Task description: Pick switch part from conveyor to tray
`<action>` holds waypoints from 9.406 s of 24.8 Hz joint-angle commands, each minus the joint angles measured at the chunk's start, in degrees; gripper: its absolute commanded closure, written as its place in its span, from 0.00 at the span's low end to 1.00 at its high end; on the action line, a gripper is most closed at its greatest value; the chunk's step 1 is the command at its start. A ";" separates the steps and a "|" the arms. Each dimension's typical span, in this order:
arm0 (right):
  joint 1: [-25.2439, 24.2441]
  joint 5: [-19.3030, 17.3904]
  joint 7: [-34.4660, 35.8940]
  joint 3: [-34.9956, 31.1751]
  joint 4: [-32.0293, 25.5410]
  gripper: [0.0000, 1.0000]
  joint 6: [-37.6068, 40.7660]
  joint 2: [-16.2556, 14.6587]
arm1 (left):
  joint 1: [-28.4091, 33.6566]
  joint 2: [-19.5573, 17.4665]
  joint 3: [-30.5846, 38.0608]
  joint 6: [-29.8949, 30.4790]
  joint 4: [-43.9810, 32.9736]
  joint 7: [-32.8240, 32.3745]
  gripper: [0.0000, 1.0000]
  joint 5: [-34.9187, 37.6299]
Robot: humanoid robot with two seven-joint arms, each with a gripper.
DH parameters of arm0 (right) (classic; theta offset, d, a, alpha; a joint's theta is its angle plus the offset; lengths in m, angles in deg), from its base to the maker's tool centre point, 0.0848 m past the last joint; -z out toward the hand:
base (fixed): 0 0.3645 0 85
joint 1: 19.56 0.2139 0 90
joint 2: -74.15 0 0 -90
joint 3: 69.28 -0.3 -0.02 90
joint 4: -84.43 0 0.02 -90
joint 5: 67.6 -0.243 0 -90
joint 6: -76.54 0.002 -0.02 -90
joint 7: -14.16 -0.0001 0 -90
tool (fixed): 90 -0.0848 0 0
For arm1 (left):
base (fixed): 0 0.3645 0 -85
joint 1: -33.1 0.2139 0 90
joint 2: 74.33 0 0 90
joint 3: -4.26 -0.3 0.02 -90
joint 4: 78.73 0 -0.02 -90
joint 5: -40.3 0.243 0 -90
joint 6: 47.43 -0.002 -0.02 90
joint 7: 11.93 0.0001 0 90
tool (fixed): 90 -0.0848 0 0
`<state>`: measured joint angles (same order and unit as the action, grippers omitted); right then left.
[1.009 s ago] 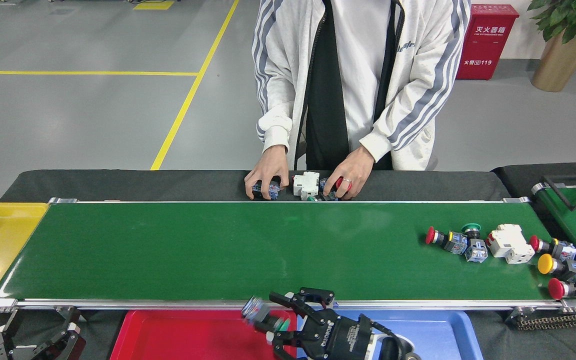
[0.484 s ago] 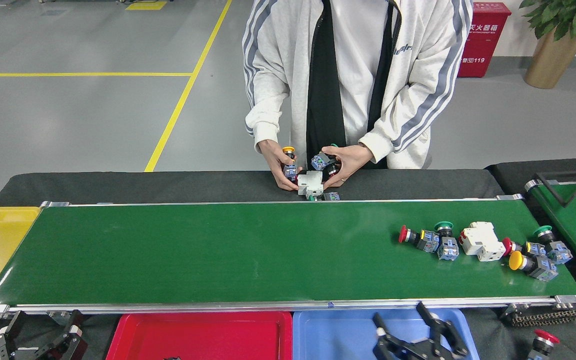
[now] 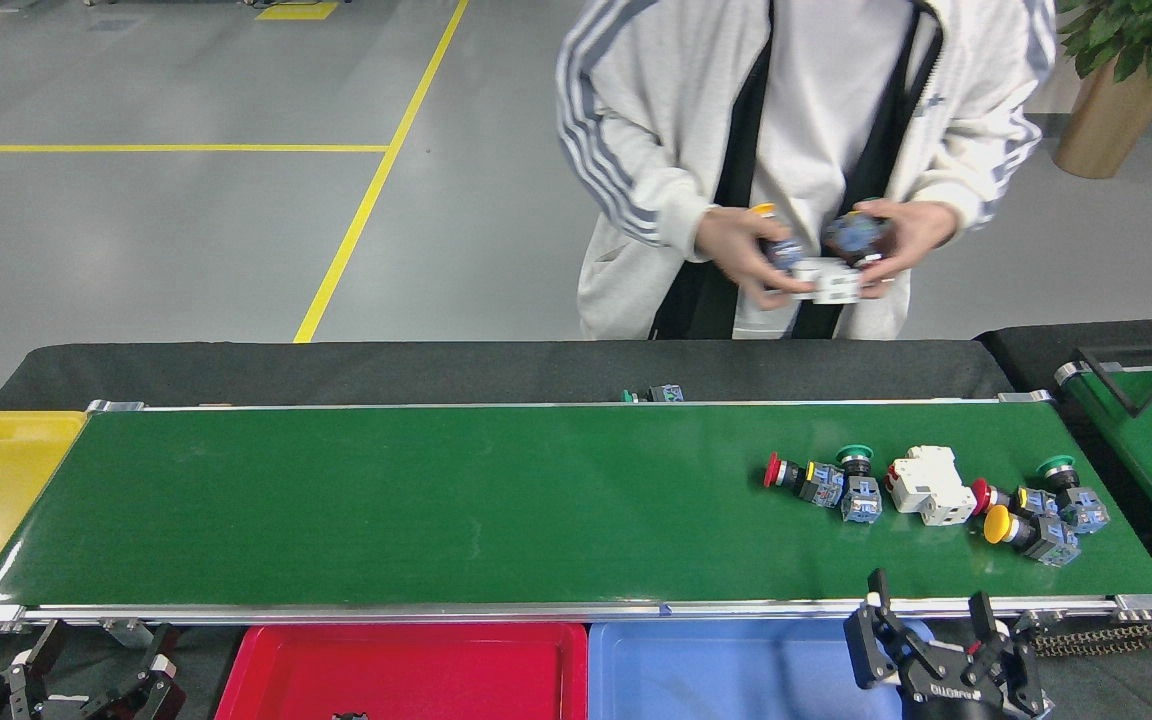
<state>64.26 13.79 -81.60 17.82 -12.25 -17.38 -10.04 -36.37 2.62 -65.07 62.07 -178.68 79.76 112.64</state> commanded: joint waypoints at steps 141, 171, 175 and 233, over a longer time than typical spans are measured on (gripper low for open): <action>-11.40 -3.87 18.24 12.65 -3.43 0.05 -5.47 0.44 | -12.18 1.97 -15.92 -0.42 -1.21 -1.07 0.00 14.48; 18.13 2.37 1.36 24.52 22.68 0.05 -15.41 3.16 | -39.87 14.02 -14.17 -12.99 34.91 -10.04 0.01 25.04; 24.90 -0.35 1.36 25.31 29.44 0.09 -15.41 3.25 | -42.33 14.11 -13.99 -16.86 37.90 -7.58 0.16 24.95; -1.04 -9.94 1.72 4.91 -4.66 0.01 2.35 -8.88 | -11.75 15.07 -15.85 -7.20 -1.83 -11.88 0.00 22.06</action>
<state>61.67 3.60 -77.52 21.00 -16.11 -16.40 -18.50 -48.22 18.29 -83.52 52.43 -179.68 67.55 135.93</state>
